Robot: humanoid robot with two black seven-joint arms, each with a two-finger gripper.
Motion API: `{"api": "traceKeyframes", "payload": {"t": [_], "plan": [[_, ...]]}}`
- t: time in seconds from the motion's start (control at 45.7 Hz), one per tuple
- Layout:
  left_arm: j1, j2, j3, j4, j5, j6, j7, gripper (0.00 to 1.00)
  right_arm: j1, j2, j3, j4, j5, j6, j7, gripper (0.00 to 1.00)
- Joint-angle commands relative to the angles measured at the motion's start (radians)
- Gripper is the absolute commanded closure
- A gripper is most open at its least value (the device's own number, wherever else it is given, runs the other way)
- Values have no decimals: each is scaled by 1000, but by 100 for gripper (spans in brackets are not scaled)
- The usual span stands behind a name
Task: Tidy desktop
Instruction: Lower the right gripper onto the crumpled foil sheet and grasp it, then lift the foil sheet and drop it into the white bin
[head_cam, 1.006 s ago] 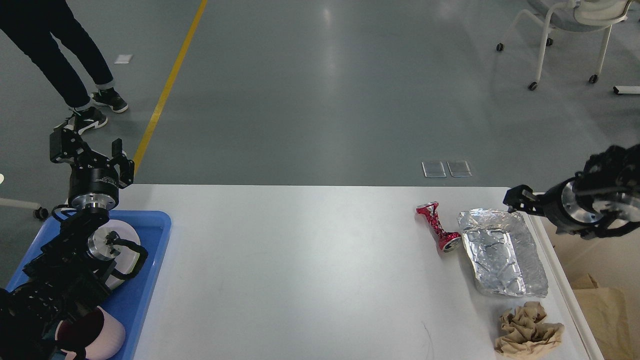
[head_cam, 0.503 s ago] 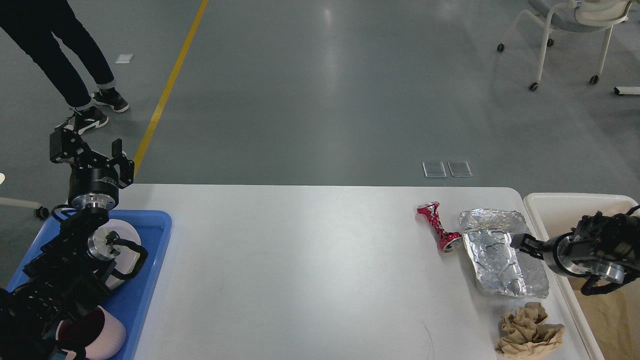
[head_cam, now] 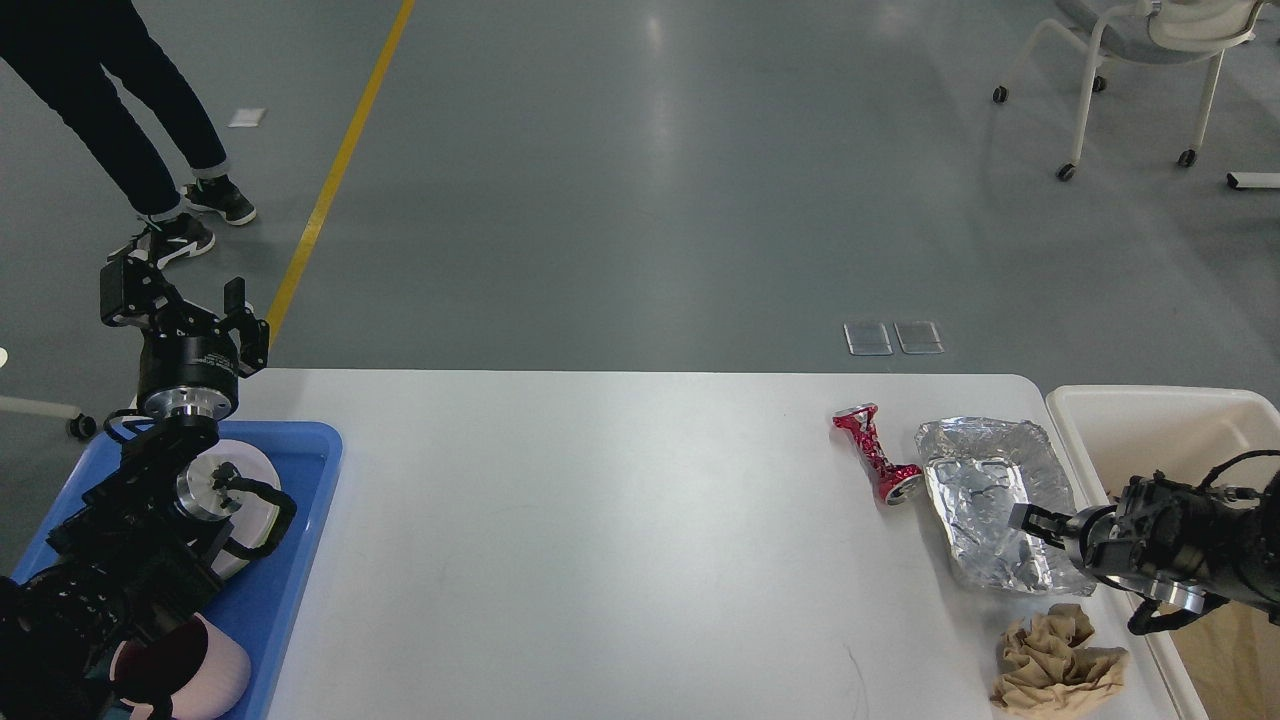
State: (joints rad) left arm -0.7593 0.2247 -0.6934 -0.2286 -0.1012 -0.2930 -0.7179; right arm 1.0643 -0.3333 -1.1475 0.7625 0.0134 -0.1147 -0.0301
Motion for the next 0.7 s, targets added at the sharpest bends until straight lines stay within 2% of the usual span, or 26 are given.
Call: {"api": "traceKeyframes", "payload": {"t": [0.0, 0.197, 0.678], "plan": [[0, -1, 0, 0, 0, 0, 0, 3, -1, 0, -2, 0, 0, 0, -4, 73], [0, -1, -2, 0, 0, 0, 0, 3, -1, 5, -8, 0, 0, 0, -5, 100], [0, -1, 0, 0, 0, 0, 0, 3, 17, -9, -6, 14, 7, -46, -2, 100]]}}
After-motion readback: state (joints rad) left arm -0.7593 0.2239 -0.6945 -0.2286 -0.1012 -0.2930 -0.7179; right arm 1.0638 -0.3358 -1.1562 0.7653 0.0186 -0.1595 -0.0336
